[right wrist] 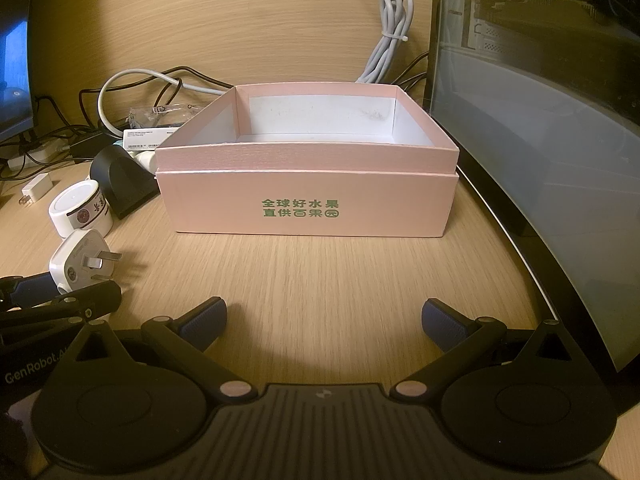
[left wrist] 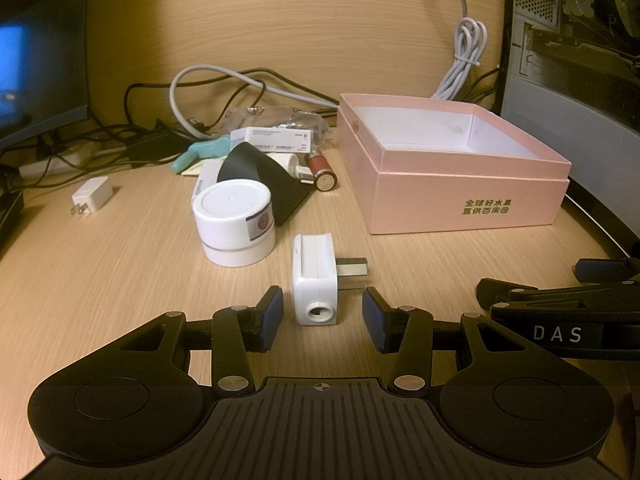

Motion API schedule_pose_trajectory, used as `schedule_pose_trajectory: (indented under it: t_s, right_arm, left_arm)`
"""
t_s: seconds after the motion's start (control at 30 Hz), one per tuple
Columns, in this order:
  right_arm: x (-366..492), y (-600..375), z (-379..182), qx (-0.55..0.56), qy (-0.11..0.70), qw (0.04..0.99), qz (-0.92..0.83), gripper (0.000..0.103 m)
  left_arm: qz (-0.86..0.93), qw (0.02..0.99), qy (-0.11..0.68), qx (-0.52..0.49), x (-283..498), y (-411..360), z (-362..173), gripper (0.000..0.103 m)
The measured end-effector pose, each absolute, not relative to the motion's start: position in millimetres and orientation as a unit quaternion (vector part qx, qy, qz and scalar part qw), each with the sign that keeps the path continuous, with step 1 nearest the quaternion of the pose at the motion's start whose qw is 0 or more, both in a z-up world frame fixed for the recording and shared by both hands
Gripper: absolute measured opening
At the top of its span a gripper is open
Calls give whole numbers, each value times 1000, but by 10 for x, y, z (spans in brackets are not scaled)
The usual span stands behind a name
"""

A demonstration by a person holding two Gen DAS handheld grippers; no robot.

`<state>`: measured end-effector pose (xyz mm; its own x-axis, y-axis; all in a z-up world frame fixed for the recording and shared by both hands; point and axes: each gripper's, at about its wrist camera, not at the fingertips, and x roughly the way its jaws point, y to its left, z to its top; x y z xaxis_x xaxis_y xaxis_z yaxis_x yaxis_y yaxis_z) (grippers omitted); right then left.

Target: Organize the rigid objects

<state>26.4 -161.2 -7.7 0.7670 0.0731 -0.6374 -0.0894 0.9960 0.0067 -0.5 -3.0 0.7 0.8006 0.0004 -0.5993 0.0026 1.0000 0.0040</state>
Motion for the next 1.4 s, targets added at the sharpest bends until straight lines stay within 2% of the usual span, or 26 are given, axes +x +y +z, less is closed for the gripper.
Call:
schedule_pose_trajectory:
  t_s: [1.4]
  right_arm:
    - [264, -1613, -76, -12, 339, 940, 43, 103]
  left_arm:
    - [-1, 949, 316, 0, -10, -11, 2, 49]
